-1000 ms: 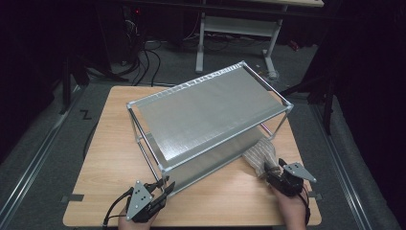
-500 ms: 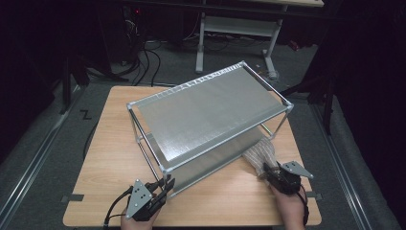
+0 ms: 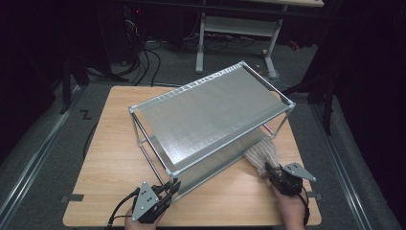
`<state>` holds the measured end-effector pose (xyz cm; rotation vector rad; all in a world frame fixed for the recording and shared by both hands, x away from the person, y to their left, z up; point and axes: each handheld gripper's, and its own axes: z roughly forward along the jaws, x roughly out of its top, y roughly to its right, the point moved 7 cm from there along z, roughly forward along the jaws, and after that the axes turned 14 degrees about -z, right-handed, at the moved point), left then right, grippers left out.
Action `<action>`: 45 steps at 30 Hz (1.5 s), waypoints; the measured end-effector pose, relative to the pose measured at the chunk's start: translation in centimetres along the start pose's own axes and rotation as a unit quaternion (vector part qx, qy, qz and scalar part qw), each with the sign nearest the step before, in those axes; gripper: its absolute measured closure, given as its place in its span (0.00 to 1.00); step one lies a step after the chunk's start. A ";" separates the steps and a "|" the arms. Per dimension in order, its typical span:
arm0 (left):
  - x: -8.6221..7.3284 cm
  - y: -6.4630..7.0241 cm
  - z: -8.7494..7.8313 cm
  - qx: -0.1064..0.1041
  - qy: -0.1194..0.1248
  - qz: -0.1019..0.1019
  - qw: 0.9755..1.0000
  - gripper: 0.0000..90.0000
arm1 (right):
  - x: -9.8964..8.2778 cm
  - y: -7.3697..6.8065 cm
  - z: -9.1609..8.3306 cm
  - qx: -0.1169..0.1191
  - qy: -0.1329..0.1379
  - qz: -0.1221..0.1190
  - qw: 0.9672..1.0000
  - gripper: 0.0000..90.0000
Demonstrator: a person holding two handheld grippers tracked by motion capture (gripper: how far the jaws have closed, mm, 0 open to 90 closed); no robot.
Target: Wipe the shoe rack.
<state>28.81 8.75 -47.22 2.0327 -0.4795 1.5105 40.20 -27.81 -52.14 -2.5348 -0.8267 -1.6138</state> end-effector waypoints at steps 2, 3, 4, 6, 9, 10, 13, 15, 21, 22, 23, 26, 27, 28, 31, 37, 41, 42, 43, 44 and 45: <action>0.0 0.1 0.0 -0.003 -0.001 0.000 1.000 0.89 | 0.6 -0.3 -0.3 0.001 0.013 -0.003 1.000 0.73; -0.1 0.2 0.0 -0.005 -0.001 -0.001 1.000 0.89 | 0.9 -0.5 -0.5 -0.001 0.020 -0.004 1.000 0.73; -0.1 0.3 0.0 -0.008 -0.003 0.001 1.000 0.89 | 1.2 -0.7 -0.6 -0.002 0.026 -0.009 1.000 0.73; -0.1 0.5 0.0 -0.011 -0.005 0.003 1.000 0.89 | 1.8 -1.1 -0.7 -0.004 0.036 -0.010 0.999 0.73; -0.2 0.6 -0.2 -0.016 -0.006 0.004 1.000 0.89 | 2.6 -0.9 -0.3 -0.003 0.040 -0.002 0.999 0.73; -0.2 0.6 -0.3 -0.018 -0.007 0.005 1.000 0.89 | 2.8 -0.7 0.1 -0.002 0.037 0.000 0.999 0.73; -0.2 0.7 -0.4 -0.021 -0.009 0.002 1.000 0.89 | 3.3 0.3 1.7 -0.006 0.027 0.007 1.000 0.74; -0.2 0.7 -0.5 -0.023 -0.010 0.003 1.000 0.89 | 3.5 0.9 3.2 -0.012 0.010 0.003 1.000 0.74; -0.3 0.7 -0.8 -0.035 -0.014 0.003 0.999 0.89 | 4.5 1.2 7.2 -0.010 -0.024 -0.007 1.000 0.74; -0.3 0.7 -0.9 -0.036 -0.014 0.004 0.999 0.89 | 4.8 1.0 7.7 -0.006 -0.024 -0.011 1.000 0.74; -0.3 0.7 -0.9 -0.036 -0.014 0.004 0.999 0.89 | 5.1 0.8 8.1 -0.002 -0.028 -0.015 0.999 0.74; -0.3 0.7 -1.0 -0.037 -0.015 0.005 0.999 0.89 | 5.3 0.1 9.3 0.010 -0.040 -0.029 0.999 0.75; -0.4 0.7 -1.0 -0.036 -0.015 0.004 0.999 0.89 | 5.1 -0.2 9.7 0.016 -0.052 -0.031 0.998 0.75; -0.4 0.8 -1.1 -0.037 -0.015 0.004 0.999 0.89 | 5.0 -0.4 10.0 0.017 -0.057 -0.034 0.998 0.76; -0.4 0.8 -1.1 -0.037 -0.015 0.005 0.999 0.89 | 4.6 -0.7 10.2 0.024 -0.071 -0.032 0.997 0.77; -0.4 0.9 -1.2 -0.042 -0.017 0.007 0.999 0.89 | 3.8 -0.6 9.3 0.021 -0.081 -0.034 0.996 0.77; -0.4 1.1 -1.1 -0.045 -0.016 0.006 0.999 0.89 | 3.0 -0.3 7.9 0.018 -0.080 -0.022 0.996 0.77; -0.4 1.2 -1.0 -0.046 -0.015 0.004 0.999 0.89 | 2.7 -0.2 7.5 0.016 -0.079 -0.022 0.997 0.77; -0.5 1.2 -1.0 -0.047 -0.015 0.004 0.999 0.89 | 2.5 -0.1 7.1 0.014 -0.078 -0.019 0.997 0.77; -0.5 1.3 -1.0 -0.048 -0.017 0.005 0.999 0.89 | 2.3 0.0 6.7 0.013 -0.076 -0.015 0.997 0.77; -0.5 1.4 -1.0 -0.051 -0.016 0.003 0.999 0.89 | 2.1 0.1 6.4 0.013 -0.074 -0.009 0.997 0.77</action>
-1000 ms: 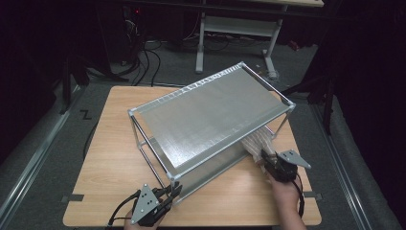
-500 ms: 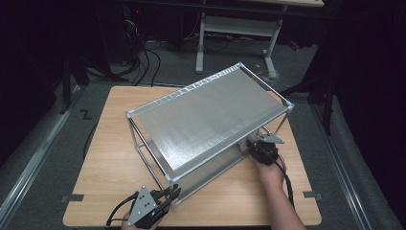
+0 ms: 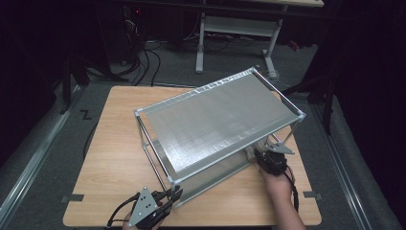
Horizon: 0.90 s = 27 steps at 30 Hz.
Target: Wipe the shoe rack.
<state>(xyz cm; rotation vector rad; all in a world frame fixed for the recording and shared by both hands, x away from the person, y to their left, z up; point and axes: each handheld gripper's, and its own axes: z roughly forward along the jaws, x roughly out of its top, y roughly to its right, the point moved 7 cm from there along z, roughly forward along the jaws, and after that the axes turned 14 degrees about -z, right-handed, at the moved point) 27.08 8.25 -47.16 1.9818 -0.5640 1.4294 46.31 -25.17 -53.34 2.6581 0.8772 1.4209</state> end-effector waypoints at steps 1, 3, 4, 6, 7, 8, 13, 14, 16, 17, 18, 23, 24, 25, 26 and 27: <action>0.0 0.1 0.0 -0.002 -0.001 0.002 1.000 0.89 | -0.1 0.2 -0.2 -0.001 0.003 0.003 1.000 0.76; 0.0 0.2 0.0 -0.003 -0.001 0.004 1.000 0.89 | 0.1 0.7 -0.9 -0.019 0.019 0.004 1.000 0.74; 0.0 0.2 0.1 -0.004 -0.001 0.003 1.000 0.88 | 0.2 1.0 -1.2 -0.030 0.030 0.006 0.999 0.73; 0.0 0.2 0.1 -0.005 0.000 0.002 1.000 0.88 | 0.4 2.0 -1.7 -0.052 0.045 0.008 0.998 0.73; 0.0 0.2 0.1 -0.005 0.000 0.001 1.000 0.88 | 0.4 2.5 -1.8 -0.061 0.048 0.009 0.997 0.73; 0.0 0.2 0.1 -0.005 0.001 0.001 1.000 0.88 | 0.3 3.1 -1.8 -0.069 0.046 0.014 0.996 0.73; -0.1 0.3 0.2 -0.008 0.001 -0.001 1.000 0.88 | -0.3 4.9 -0.7 -0.070 0.034 0.028 0.997 0.73; -0.1 0.3 0.2 -0.007 0.001 0.000 1.000 0.88 | -0.3 5.0 -0.4 -0.070 0.029 0.023 0.997 0.73; -0.2 0.3 0.3 -0.008 -0.001 -0.001 1.000 0.88 | -0.4 5.0 0.1 -0.064 0.022 0.021 0.997 0.73; -0.2 0.3 0.3 -0.008 -0.002 0.000 1.000 0.88 | -0.4 5.0 0.3 -0.061 0.021 0.019 0.998 0.73; -0.2 0.3 0.3 -0.007 -0.003 0.000 1.000 0.88 | -0.4 4.8 0.6 -0.055 0.017 0.021 0.998 0.73; -0.2 0.3 0.4 -0.009 -0.004 -0.003 1.000 0.87 | -0.1 3.9 1.0 -0.037 0.014 0.009 0.999 0.73; -0.2 0.3 0.4 -0.010 -0.005 -0.002 1.000 0.86 | 0.0 3.5 1.0 -0.031 0.013 0.007 0.999 0.73; -0.2 0.3 0.4 -0.009 -0.008 -0.002 1.000 0.86 | 0.1 3.2 1.0 -0.028 0.014 0.002 0.999 0.72; -0.2 0.3 0.3 -0.007 -0.008 0.001 1.000 0.83 | 0.2 2.7 0.9 -0.022 0.017 -0.001 1.000 0.72; -0.1 0.3 0.2 -0.005 -0.007 0.004 1.000 0.79 | 0.3 2.2 0.8 -0.017 0.017 0.000 1.000 0.71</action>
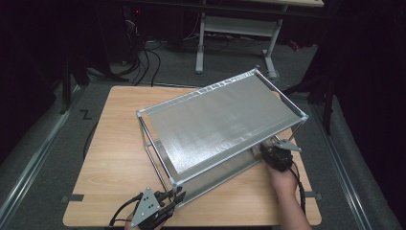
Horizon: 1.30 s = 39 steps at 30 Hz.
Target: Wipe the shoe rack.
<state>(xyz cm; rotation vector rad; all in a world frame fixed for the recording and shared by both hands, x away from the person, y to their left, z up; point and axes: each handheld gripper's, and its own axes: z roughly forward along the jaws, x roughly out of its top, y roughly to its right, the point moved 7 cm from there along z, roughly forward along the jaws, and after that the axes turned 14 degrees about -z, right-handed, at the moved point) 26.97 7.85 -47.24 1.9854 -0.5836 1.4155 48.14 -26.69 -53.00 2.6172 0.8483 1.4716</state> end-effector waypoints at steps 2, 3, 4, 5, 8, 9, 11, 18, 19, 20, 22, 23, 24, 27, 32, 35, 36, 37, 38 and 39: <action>0.2 0.0 -0.2 0.001 0.003 0.002 1.000 0.74 | 0.4 -0.7 -0.3 0.002 0.007 -0.008 1.000 0.67; 0.3 0.0 -0.3 0.003 0.005 0.003 1.000 0.72 | 0.6 -0.9 -0.6 0.003 0.014 -0.009 1.000 0.62; 0.4 0.0 -0.4 0.004 0.007 0.003 1.000 0.71 | 0.9 -1.0 -0.8 0.004 0.021 -0.002 1.000 0.56; 0.5 -0.1 -0.5 0.005 0.009 0.004 1.000 0.71 | 1.1 -1.0 -1.2 0.008 0.030 0.002 1.000 0.52; 0.7 -0.3 -0.8 0.009 0.014 0.002 1.000 0.70 | 1.7 -0.7 -2.1 0.003 0.051 0.010 0.999 0.46; 0.7 -0.4 -0.9 0.010 0.015 0.003 1.000 0.70 | 1.7 -0.7 -2.2 0.003 0.053 0.013 0.999 0.46; 1.0 -0.4 -1.1 0.012 0.018 0.005 1.000 0.70 | 1.5 -0.6 -2.2 0.001 0.043 0.007 0.999 0.48; 1.0 0.2 -1.3 0.012 0.016 0.031 0.999 0.88 | 0.7 -1.1 -0.7 0.014 0.031 0.016 0.999 0.75; 1.1 0.2 -1.3 0.014 0.016 0.033 0.999 0.88 | 0.6 -1.4 -0.6 0.020 0.028 0.018 0.999 0.77; 1.1 0.2 -1.3 0.014 0.016 0.033 0.999 0.88 | 0.7 -1.7 -0.5 0.024 0.027 0.013 0.999 0.77; 1.1 0.2 -1.3 0.014 0.016 0.031 0.999 0.88 | 0.9 -2.8 -0.6 0.032 0.030 0.006 0.999 0.77; 1.0 0.2 -1.3 0.013 0.017 0.030 0.999 0.88 | 1.0 -3.3 -0.7 0.038 0.032 -0.002 0.999 0.77; 1.0 0.2 -1.3 0.013 0.017 0.030 0.999 0.88 | 1.1 -4.0 -0.8 0.042 0.033 -0.007 0.999 0.77; 1.0 0.2 -1.3 0.011 0.018 0.028 0.999 0.88 | 1.4 -6.2 -1.3 0.061 0.043 -0.016 0.997 0.77; 1.0 0.1 -1.3 0.008 0.019 0.025 0.999 0.88 | 1.9 -10.0 -2.2 0.090 0.049 -0.035 0.994 0.77; 1.0 0.1 -1.2 0.007 0.020 0.024 0.999 0.88 | 2.3 -12.4 -2.6 0.111 0.052 -0.042 0.992 0.77; 1.0 0.1 -1.2 0.007 0.020 0.024 0.999 0.88 | 2.4 -13.1 -2.7 0.116 0.054 -0.052 0.990 0.77; 1.0 0.1 -1.2 0.007 0.020 0.024 0.999 0.88 | 2.6 -14.0 -2.9 0.124 0.053 -0.054 0.989 0.77; 1.0 0.1 -1.2 0.007 0.020 0.025 0.999 0.88 | 2.7 -14.7 -3.0 0.130 0.054 -0.060 0.988 0.77; 1.0 0.1 -1.2 0.008 0.020 0.027 0.999 0.88 | 2.9 -15.5 -3.2 0.138 0.055 -0.060 0.987 0.77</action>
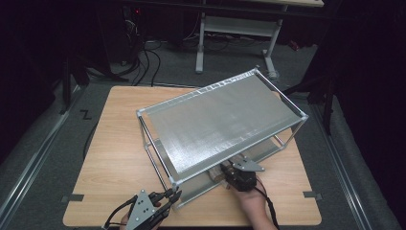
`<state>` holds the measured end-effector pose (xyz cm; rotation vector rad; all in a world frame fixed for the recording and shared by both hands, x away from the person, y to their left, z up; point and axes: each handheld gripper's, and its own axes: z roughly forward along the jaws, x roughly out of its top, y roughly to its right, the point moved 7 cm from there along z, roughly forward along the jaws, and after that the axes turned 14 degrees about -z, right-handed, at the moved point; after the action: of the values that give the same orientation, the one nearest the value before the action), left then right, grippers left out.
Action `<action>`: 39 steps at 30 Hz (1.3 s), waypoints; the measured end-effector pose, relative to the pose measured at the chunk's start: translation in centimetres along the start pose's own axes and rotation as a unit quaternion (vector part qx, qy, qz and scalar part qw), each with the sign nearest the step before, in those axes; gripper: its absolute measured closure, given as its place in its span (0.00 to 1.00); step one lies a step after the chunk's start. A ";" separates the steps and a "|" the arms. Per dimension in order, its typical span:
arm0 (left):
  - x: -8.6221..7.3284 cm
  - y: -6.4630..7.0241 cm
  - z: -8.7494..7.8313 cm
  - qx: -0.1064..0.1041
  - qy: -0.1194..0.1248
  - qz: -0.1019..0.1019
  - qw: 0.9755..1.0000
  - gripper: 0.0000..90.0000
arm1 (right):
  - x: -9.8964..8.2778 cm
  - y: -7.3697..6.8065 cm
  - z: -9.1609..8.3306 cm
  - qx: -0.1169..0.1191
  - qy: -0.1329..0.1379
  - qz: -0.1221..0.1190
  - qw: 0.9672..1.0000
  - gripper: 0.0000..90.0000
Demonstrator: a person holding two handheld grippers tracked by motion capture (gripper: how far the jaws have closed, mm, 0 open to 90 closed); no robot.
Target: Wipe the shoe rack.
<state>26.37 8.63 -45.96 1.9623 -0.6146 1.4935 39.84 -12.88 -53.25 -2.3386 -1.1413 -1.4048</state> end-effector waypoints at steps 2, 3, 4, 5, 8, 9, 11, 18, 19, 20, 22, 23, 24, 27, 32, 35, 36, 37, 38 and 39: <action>0.0 0.0 0.0 -0.001 0.001 -0.002 1.000 0.88 | 0.4 -1.5 0.2 0.016 0.003 0.000 1.000 0.76; 0.0 0.0 0.0 -0.001 0.001 -0.002 1.000 0.88 | 0.6 -2.1 0.3 0.022 0.004 -0.002 1.000 0.76; 0.0 0.0 0.0 -0.001 0.001 -0.002 1.000 0.88 | 0.8 -2.7 0.4 0.028 0.006 -0.001 1.000 0.76; 0.0 0.0 0.0 -0.001 0.001 -0.003 1.000 0.88 | 1.0 -3.3 0.5 0.034 0.007 -0.001 0.999 0.76; 0.0 0.0 0.0 -0.001 0.002 -0.004 1.000 0.88 | 1.5 -5.0 0.7 0.050 0.012 -0.001 0.999 0.76; 0.0 0.0 0.1 -0.001 0.002 -0.003 1.000 0.89 | 1.7 -5.5 0.7 0.058 0.016 0.001 0.998 0.75; 0.0 0.0 0.1 -0.001 0.003 -0.004 1.000 0.89 | 1.9 -6.5 0.8 0.064 0.019 -0.002 0.998 0.75; 0.0 0.0 0.1 0.000 0.003 -0.004 1.000 0.89 | 2.7 -9.9 0.9 0.095 0.025 -0.015 0.995 0.73; 0.0 0.0 0.1 0.000 0.003 -0.005 1.000 0.89 | 2.8 -10.2 0.9 0.098 0.027 -0.017 0.995 0.73; 0.0 0.0 0.1 0.001 0.003 -0.005 1.000 0.89 | 2.8 -10.5 0.9 0.100 0.025 -0.016 0.995 0.73; 0.0 0.0 0.1 0.001 0.003 -0.005 1.000 0.89 | 2.8 -10.7 0.9 0.099 0.023 -0.018 0.995 0.73; 0.0 0.0 0.1 0.001 0.003 -0.005 1.000 0.89 | 2.9 -10.7 0.9 0.096 0.025 -0.027 0.995 0.73; 0.0 0.0 0.1 0.001 0.003 -0.005 1.000 0.89 | 2.8 -10.6 0.9 0.093 0.021 -0.025 0.995 0.74; 0.0 0.0 0.1 0.000 0.003 -0.006 1.000 0.89 | 2.7 -10.3 1.0 0.089 0.016 -0.025 0.996 0.74; 0.0 0.0 0.1 0.000 0.003 -0.007 1.000 0.89 | 2.5 -9.4 1.2 0.075 0.010 -0.032 0.997 0.75; 0.0 0.0 0.1 0.000 0.003 -0.006 1.000 0.89 | 2.2 -8.4 1.2 0.066 0.005 -0.029 0.997 0.75; 0.0 0.0 0.1 0.000 0.003 -0.007 1.000 0.89 | 2.1 -8.0 1.2 0.063 0.003 -0.024 0.998 0.75; 0.0 0.0 0.1 0.000 0.003 -0.007 1.000 0.89 | 1.9 -7.5 1.2 0.056 -0.001 -0.019 0.998 0.75; 0.0 0.0 0.1 0.000 0.003 -0.007 1.000 0.89 | 1.8 -7.0 1.2 0.050 -0.001 -0.015 0.999 0.75; 0.0 0.0 0.1 -0.001 0.004 -0.009 1.000 0.89 | 1.7 -6.5 1.1 0.044 -0.003 -0.011 0.999 0.75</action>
<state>26.41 8.57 -45.97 1.9554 -0.5943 1.4888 36.52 -6.96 -53.92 -2.2786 -1.2089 -1.3259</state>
